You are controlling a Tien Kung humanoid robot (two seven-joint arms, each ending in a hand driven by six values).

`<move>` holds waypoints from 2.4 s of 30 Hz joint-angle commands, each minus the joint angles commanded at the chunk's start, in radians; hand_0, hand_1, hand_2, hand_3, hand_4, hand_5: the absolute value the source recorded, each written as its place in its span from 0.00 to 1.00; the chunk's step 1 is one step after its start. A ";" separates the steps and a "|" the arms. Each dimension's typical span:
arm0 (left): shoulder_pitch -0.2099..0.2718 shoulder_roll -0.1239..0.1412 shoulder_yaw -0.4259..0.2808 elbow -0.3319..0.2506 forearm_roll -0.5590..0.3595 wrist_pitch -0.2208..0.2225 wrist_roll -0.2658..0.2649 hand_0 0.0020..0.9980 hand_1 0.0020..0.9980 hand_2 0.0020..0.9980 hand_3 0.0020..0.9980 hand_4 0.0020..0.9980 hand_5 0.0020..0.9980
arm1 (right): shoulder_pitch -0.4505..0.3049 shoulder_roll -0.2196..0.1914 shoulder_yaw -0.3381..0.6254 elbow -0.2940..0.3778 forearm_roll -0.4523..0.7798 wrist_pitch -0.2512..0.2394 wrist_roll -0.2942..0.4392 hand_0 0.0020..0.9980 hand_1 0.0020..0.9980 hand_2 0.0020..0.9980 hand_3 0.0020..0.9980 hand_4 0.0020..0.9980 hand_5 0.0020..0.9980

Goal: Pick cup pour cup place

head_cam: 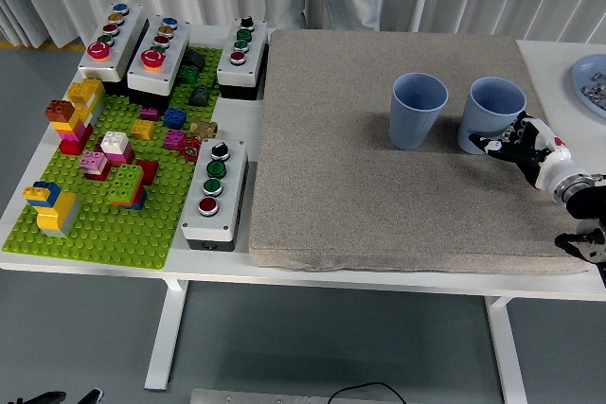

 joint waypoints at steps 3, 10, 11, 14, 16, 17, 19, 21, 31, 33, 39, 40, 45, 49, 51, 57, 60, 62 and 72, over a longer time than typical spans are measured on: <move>0.001 0.000 -0.004 0.000 0.003 0.000 0.000 0.77 0.81 0.83 0.66 0.53 0.91 | -0.004 -0.006 0.002 0.011 -0.002 0.000 -0.005 0.94 0.91 1.00 1.00 0.84 0.13; 0.004 0.002 -0.010 0.000 0.002 0.001 0.000 0.77 0.81 0.83 0.66 0.53 0.91 | -0.019 -0.032 0.005 0.042 -0.008 0.004 -0.014 0.94 0.91 1.00 1.00 0.84 0.13; 0.005 0.003 -0.010 0.000 0.002 0.002 0.000 0.77 0.81 0.83 0.66 0.53 0.91 | -0.026 -0.041 0.004 0.052 -0.008 0.006 -0.017 0.94 0.91 1.00 1.00 0.84 0.13; 0.008 0.004 -0.009 0.000 -0.003 0.002 0.000 0.77 0.81 0.83 0.66 0.53 0.91 | -0.049 -0.063 -0.002 0.084 0.005 0.006 -0.018 0.94 0.91 1.00 1.00 0.84 0.13; 0.011 0.004 -0.010 0.000 -0.005 0.002 0.000 0.77 0.81 0.83 0.66 0.53 0.91 | -0.067 -0.079 -0.007 0.115 0.010 0.006 -0.019 0.94 0.91 1.00 1.00 0.84 0.13; 0.013 0.005 -0.011 0.000 -0.005 0.002 0.000 0.77 0.81 0.83 0.66 0.53 0.91 | -0.079 -0.089 -0.007 0.132 0.019 0.005 -0.021 0.94 0.91 1.00 1.00 0.84 0.13; 0.016 0.006 -0.012 0.000 -0.005 0.003 0.000 0.77 0.81 0.83 0.66 0.53 0.91 | -0.098 -0.102 -0.005 0.164 0.029 0.004 -0.025 0.94 0.91 1.00 1.00 0.84 0.13; 0.019 0.007 -0.014 0.000 -0.005 0.003 0.000 0.77 0.81 0.83 0.66 0.53 0.91 | -0.116 -0.116 -0.002 0.194 0.024 0.004 -0.027 0.94 0.91 1.00 1.00 0.84 0.14; 0.032 0.012 -0.028 0.000 0.005 0.003 0.002 0.77 0.81 0.83 0.66 0.53 0.91 | -0.211 -0.200 0.042 0.363 0.041 0.005 -0.038 0.94 0.91 1.00 1.00 0.84 0.13; 0.033 0.012 -0.031 0.000 0.009 0.003 0.002 0.77 0.81 0.82 0.66 0.53 0.91 | -0.218 -0.208 0.055 0.378 0.054 0.009 -0.043 0.93 0.91 1.00 0.99 0.84 0.13; 0.027 0.010 -0.030 0.000 0.008 0.003 0.000 0.77 0.81 0.83 0.66 0.53 0.91 | -0.188 -0.204 0.083 0.371 0.059 -0.002 -0.043 0.93 0.90 0.98 0.97 0.84 0.14; 0.026 0.010 -0.030 0.000 0.008 0.003 0.000 0.77 0.81 0.83 0.66 0.53 0.91 | -0.170 -0.203 0.087 0.364 0.061 -0.004 -0.042 0.93 0.90 0.98 0.97 0.84 0.14; 0.021 0.012 -0.028 0.000 0.006 0.003 -0.001 0.77 0.81 0.82 0.66 0.53 0.91 | -0.101 -0.207 0.100 0.350 0.062 -0.006 -0.036 0.93 0.90 0.97 0.96 0.84 0.14; 0.021 0.013 -0.027 0.000 0.001 0.004 -0.002 0.77 0.81 0.82 0.66 0.53 0.91 | -0.032 -0.213 0.123 0.355 0.066 -0.011 -0.038 0.93 0.90 0.97 0.96 0.84 0.14; 0.020 0.013 -0.032 0.000 0.006 0.004 -0.001 0.77 0.81 0.82 0.66 0.53 0.91 | -0.002 -0.209 0.136 0.359 0.065 -0.020 -0.037 0.90 0.87 0.92 0.93 0.83 0.14; 0.018 0.014 -0.034 0.000 0.013 0.004 0.002 0.77 0.81 0.82 0.66 0.53 0.91 | 0.074 -0.171 0.181 0.400 0.072 -0.112 -0.025 0.85 0.77 0.78 0.82 0.79 0.14; 0.018 0.014 -0.031 0.000 0.013 0.003 0.002 0.77 0.81 0.82 0.66 0.53 0.91 | 0.085 -0.145 0.202 0.431 0.071 -0.157 -0.005 0.85 0.77 0.78 0.82 0.79 0.14; 0.018 0.013 -0.028 0.000 0.011 0.003 0.002 0.77 0.81 0.82 0.66 0.53 0.91 | 0.084 -0.133 0.216 0.450 0.065 -0.160 -0.008 0.85 0.77 0.78 0.82 0.79 0.14; 0.012 0.008 -0.013 0.000 -0.001 0.006 -0.006 0.77 0.81 0.82 0.66 0.53 0.91 | 0.067 -0.108 0.286 0.447 0.077 -0.160 -0.007 0.85 0.77 0.76 0.82 0.79 0.14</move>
